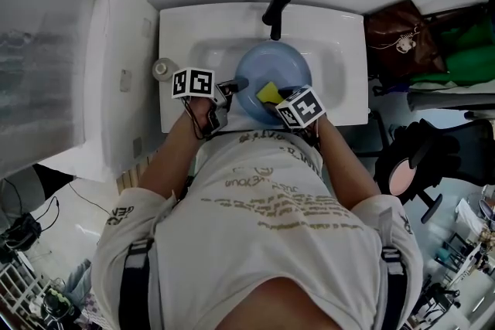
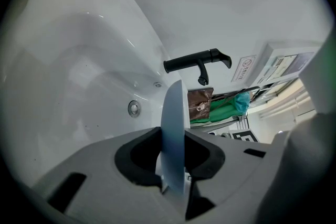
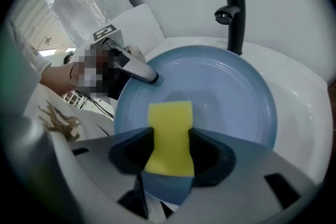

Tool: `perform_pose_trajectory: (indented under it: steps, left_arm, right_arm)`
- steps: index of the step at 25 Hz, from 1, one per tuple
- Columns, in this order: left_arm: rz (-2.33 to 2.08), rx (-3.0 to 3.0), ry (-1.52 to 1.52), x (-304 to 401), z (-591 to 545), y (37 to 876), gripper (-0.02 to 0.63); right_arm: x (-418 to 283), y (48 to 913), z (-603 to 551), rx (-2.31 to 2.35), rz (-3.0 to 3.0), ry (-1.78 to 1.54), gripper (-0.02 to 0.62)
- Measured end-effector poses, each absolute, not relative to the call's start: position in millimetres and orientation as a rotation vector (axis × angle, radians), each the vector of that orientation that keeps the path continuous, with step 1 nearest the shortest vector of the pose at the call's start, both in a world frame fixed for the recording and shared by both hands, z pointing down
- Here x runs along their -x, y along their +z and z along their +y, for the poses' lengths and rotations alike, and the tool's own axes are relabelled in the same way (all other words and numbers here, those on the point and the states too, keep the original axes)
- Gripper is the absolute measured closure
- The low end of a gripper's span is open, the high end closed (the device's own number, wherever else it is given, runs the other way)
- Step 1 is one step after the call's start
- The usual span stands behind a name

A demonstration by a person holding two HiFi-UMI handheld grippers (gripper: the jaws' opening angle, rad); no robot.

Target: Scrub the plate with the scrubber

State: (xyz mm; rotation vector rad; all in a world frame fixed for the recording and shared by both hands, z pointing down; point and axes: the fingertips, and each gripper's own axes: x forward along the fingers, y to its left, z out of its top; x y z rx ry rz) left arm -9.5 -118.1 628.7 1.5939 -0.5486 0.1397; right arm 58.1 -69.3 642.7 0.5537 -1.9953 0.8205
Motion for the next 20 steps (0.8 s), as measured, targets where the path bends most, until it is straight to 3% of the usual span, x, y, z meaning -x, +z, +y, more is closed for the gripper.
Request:
perform_pose_trajectory:
  steps: [20]
  left_arm:
    - [-0.517,-1.609,0.119,12.3,-99.6,618.6,0.514]
  right_arm:
    - [-120.2,647.2,-147.0,-0.84,-1.911,0.894,0.382]
